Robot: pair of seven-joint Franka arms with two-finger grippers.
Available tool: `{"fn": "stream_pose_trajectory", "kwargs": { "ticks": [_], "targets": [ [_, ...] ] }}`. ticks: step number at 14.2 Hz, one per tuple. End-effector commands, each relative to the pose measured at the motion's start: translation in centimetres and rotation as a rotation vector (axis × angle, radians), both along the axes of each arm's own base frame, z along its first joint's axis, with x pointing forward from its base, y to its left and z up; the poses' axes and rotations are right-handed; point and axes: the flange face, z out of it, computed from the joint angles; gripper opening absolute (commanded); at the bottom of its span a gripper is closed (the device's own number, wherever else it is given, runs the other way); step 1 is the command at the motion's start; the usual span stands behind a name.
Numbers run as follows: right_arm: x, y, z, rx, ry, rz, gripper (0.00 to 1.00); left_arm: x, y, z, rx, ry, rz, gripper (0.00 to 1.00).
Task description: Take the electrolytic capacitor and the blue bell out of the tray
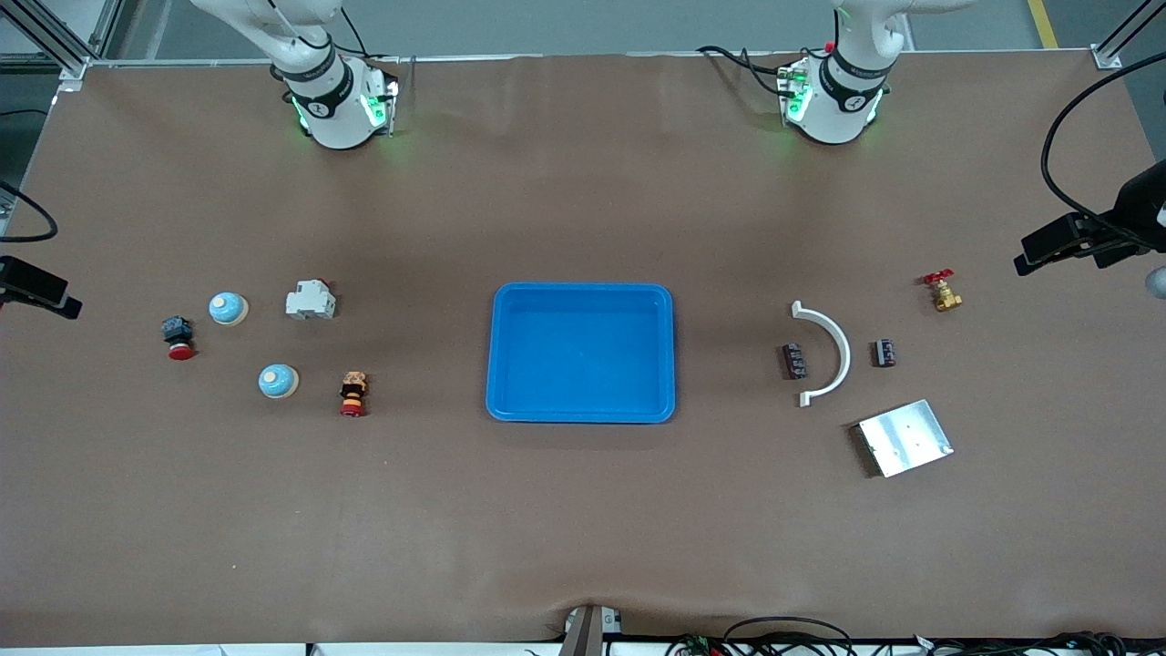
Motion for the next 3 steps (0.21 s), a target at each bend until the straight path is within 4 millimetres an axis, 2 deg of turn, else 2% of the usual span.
{"fn": "stream_pose_trajectory", "kwargs": {
  "ticks": [1,3],
  "targets": [
    [-1.02,-0.03,0.88,0.019,0.018,-0.004,1.0,-0.16,-0.17,0.26,0.011,0.005,-0.001,1.0],
    [-1.03,0.03,0.99,0.008,0.015,0.008,1.0,-0.16,-0.08,0.26,0.011,0.005,0.001,1.0]
  ]
}}
